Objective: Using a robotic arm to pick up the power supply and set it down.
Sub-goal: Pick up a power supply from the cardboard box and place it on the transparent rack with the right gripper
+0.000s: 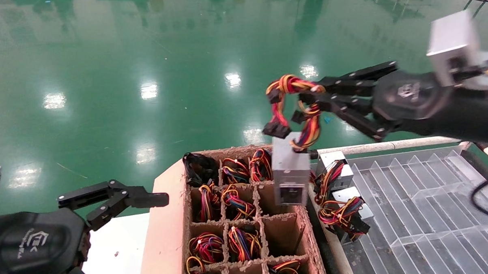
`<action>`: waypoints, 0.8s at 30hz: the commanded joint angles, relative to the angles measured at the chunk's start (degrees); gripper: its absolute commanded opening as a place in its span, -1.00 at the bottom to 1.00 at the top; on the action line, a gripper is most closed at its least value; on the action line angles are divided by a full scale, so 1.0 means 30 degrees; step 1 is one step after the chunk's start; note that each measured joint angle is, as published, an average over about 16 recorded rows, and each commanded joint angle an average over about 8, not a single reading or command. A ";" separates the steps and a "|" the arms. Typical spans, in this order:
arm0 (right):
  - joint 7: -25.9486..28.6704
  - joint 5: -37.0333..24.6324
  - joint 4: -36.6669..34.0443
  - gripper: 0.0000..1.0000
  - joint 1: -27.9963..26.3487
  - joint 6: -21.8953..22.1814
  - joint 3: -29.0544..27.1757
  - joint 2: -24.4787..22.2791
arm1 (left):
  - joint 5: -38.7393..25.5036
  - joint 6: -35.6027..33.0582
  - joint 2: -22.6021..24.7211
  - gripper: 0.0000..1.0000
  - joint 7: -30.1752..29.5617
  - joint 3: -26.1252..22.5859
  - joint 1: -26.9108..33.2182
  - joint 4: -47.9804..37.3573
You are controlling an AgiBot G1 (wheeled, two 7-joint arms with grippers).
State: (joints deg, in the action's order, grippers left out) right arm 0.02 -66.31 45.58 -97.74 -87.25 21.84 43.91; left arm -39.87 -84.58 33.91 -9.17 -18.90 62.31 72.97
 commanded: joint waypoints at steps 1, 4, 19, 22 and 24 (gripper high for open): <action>0.0733 0.0269 0.1281 -1.00 0.0178 0.0178 -0.0209 -0.0609 | 0.0001 0.0000 0.0000 1.00 0.0000 -0.0001 0.0000 0.0000; 0.1943 0.0274 0.3251 -1.00 0.0373 0.0586 -0.0463 -0.1741 | 0.0002 0.0001 -0.0001 1.00 0.0001 -0.0002 0.0001 0.0000; 0.6143 0.0592 0.8987 -1.00 0.1632 0.1293 -0.1992 -0.7929 | 0.0006 0.0004 -0.0004 1.00 0.0004 -0.0009 0.0002 0.0000; 0.6401 0.0540 0.9382 -1.00 0.2184 0.1326 -0.2090 -0.8849 | 0.0007 0.0004 -0.0004 1.00 0.0005 -0.0010 0.0003 0.0000; 0.6460 0.0498 0.9564 -1.00 0.2538 0.1323 -0.2126 -0.9378 | 0.0008 0.0005 -0.0004 1.00 0.0006 -0.0011 0.0003 0.0000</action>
State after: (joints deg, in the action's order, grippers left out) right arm 19.01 -65.00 74.00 -90.15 -83.48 15.71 16.15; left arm -39.85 -84.57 33.90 -9.15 -18.94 62.32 72.97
